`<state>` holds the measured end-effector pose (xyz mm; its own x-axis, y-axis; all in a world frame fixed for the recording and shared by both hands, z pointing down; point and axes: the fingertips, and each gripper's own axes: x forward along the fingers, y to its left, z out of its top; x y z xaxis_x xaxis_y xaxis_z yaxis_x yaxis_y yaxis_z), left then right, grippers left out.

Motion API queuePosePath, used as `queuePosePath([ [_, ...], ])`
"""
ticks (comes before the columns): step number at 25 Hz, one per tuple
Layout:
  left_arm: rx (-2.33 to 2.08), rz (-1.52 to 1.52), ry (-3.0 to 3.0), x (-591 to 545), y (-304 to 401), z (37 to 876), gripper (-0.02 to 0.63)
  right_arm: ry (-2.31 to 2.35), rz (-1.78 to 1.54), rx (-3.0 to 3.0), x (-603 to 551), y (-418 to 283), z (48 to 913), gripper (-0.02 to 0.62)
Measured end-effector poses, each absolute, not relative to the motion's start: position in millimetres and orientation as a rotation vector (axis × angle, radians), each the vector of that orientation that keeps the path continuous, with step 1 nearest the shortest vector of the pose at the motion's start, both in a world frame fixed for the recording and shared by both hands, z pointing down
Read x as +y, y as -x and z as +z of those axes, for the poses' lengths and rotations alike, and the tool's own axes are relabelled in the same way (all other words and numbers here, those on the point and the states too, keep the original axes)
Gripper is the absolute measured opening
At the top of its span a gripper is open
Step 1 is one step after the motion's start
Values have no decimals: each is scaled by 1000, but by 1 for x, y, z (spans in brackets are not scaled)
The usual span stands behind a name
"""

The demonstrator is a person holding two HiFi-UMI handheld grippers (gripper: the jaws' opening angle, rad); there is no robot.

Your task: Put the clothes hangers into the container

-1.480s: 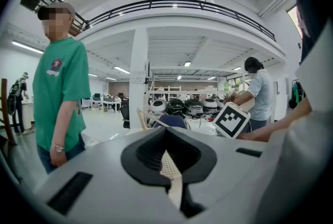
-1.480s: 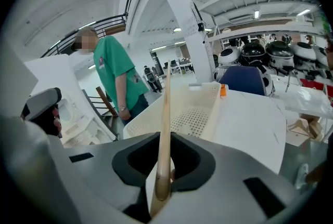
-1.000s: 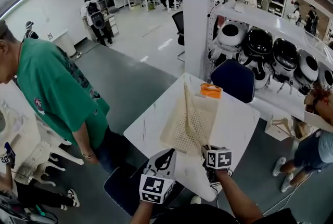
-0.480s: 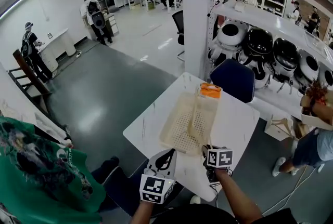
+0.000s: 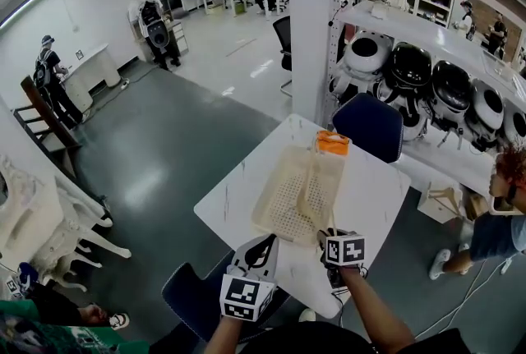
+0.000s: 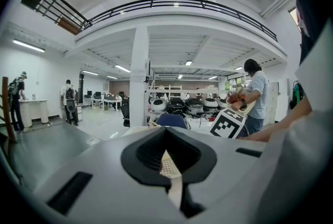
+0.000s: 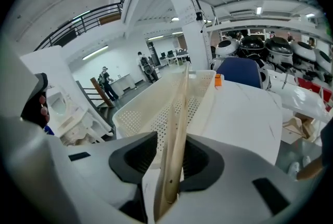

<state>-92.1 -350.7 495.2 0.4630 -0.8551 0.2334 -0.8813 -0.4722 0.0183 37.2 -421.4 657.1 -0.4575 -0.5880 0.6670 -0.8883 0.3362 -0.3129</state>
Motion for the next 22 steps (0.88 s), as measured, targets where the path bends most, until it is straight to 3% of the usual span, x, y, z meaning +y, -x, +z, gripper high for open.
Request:
queuePosePath([
  [10, -1520, 276, -2575, -350, 90, 494, 5, -1267, 938, -2190, -421, -37, 658, 215],
  [22, -1491, 266, -2608, -340, 82, 489, 5, -1354, 844, -2196, -418, -54, 634, 224],
])
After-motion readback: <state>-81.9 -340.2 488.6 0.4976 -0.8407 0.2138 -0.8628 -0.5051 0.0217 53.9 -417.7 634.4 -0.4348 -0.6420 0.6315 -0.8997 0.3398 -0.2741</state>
